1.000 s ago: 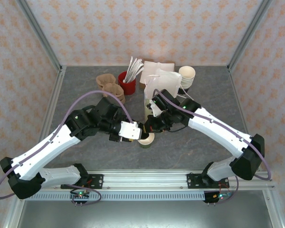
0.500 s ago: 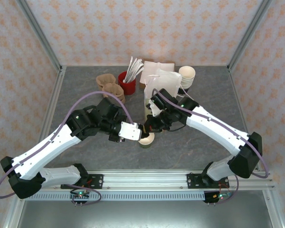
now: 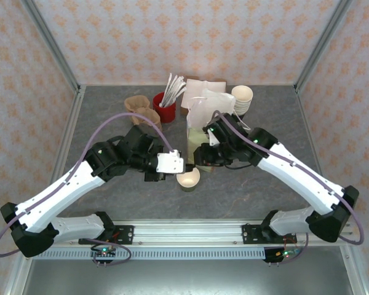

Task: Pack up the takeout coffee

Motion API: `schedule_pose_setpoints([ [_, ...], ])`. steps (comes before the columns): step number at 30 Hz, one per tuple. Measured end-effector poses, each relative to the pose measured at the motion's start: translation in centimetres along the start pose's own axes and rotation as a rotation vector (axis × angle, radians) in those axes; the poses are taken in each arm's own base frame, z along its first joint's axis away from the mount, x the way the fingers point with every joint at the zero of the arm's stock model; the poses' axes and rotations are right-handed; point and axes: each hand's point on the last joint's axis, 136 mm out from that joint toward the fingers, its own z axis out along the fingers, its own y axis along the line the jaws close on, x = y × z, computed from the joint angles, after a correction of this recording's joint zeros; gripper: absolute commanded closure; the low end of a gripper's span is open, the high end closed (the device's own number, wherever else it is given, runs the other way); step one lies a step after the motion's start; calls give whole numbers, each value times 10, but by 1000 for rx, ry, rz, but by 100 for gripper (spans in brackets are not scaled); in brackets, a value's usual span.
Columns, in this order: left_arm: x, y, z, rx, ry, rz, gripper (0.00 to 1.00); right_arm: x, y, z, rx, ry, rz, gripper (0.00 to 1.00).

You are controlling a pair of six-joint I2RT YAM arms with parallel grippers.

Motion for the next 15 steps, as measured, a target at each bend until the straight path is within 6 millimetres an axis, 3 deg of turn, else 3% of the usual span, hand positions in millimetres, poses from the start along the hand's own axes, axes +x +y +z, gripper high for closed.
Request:
schedule_pose_setpoints([
  [7,-9,10,1,-39,-43,-189,96,-5,-17,-35,63,-140,11,64],
  [11,-13,16,3,-63,-79,-366,96,4,-23,-63,3,-244,7,64],
  [15,-14,19,9,-71,-136,-607,95,18,-34,-66,-51,-305,24,65],
])
